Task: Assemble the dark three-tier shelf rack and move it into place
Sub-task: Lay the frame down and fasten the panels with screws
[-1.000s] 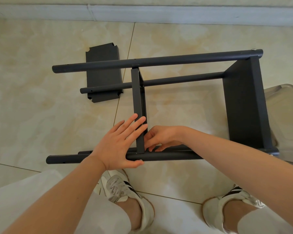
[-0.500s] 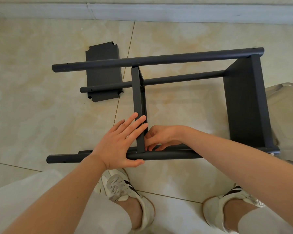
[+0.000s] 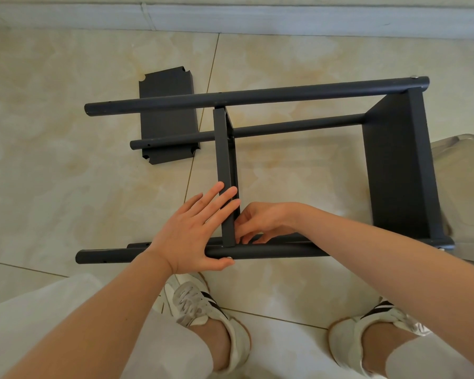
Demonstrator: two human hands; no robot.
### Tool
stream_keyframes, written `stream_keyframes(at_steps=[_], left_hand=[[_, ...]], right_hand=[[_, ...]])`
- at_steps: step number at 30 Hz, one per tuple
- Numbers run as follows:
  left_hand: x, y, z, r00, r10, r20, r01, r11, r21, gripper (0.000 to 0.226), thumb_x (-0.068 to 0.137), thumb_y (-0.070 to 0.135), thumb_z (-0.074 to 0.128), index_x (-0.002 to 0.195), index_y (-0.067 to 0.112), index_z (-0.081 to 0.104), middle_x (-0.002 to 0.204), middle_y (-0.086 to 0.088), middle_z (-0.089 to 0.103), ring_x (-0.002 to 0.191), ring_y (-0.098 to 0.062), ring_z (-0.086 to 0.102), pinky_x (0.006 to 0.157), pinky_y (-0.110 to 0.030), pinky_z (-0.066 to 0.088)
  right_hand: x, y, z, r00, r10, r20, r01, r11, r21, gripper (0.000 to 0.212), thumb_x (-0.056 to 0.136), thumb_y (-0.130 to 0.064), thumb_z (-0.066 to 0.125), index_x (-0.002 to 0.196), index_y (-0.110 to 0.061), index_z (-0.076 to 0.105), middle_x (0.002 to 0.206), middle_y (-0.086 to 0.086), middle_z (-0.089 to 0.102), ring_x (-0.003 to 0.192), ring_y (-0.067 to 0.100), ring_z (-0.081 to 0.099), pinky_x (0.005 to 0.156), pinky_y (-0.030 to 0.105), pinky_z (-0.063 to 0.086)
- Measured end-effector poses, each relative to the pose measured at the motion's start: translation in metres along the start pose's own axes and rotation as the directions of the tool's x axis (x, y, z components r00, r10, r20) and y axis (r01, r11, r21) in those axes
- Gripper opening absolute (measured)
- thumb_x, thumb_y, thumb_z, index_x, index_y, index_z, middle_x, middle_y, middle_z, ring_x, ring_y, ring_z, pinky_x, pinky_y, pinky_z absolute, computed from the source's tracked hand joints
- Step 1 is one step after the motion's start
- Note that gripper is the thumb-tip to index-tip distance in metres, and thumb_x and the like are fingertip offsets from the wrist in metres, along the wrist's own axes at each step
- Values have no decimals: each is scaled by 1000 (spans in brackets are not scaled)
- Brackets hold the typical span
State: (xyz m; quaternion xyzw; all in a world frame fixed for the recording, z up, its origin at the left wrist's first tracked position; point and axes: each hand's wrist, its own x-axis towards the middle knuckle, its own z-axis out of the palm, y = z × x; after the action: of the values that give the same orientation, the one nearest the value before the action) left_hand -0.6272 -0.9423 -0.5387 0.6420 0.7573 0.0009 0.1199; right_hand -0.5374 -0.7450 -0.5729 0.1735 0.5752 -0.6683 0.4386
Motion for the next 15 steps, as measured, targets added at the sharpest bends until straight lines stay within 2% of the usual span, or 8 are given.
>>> stream_keyframes(at_steps=[3, 6, 10, 15], left_hand=[[0, 0, 1, 1000, 3, -11, -3, 1000, -3, 104, 83, 81, 44, 162, 22, 10, 170, 2, 2, 157, -23, -1, 123, -41, 11], [0, -1, 2, 1000, 2, -14, -2, 1000, -4, 104, 83, 81, 43, 162, 23, 8, 170, 3, 0, 157, -22, -1, 124, -40, 9], [0, -1, 2, 1000, 4, -20, -4, 1000, -7, 104, 83, 81, 43, 162, 23, 8, 170, 2, 1, 157, -23, -1, 123, -41, 10], [0, 0, 1, 1000, -1, -5, 1, 1000, 0, 104, 83, 81, 44, 162, 23, 8, 170, 2, 0, 157, -23, -1, 124, -41, 10]], right_hand=[[-1, 1, 2, 1000, 5, -10, -5, 1000, 12, 24, 94, -17, 65, 112, -2, 69, 105, 11, 71, 101, 22, 67, 103, 43, 50], [-1, 1, 2, 1000, 13, 1, -13, 1000, 26, 27, 95, -18, 64, 117, -2, 67, 113, 15, 71, 111, 28, 66, 103, 44, 50], [-2, 1, 2, 1000, 18, -1, -18, 1000, -4, 17, 94, -21, 65, 103, -8, 72, 95, 5, 73, 97, 20, 68, 99, 40, 51], [-1, 0, -1, 1000, -7, -21, 6, 999, -38, 10, 92, -21, 67, 90, -17, 77, 91, -1, 73, 90, 11, 65, 93, 34, 53]])
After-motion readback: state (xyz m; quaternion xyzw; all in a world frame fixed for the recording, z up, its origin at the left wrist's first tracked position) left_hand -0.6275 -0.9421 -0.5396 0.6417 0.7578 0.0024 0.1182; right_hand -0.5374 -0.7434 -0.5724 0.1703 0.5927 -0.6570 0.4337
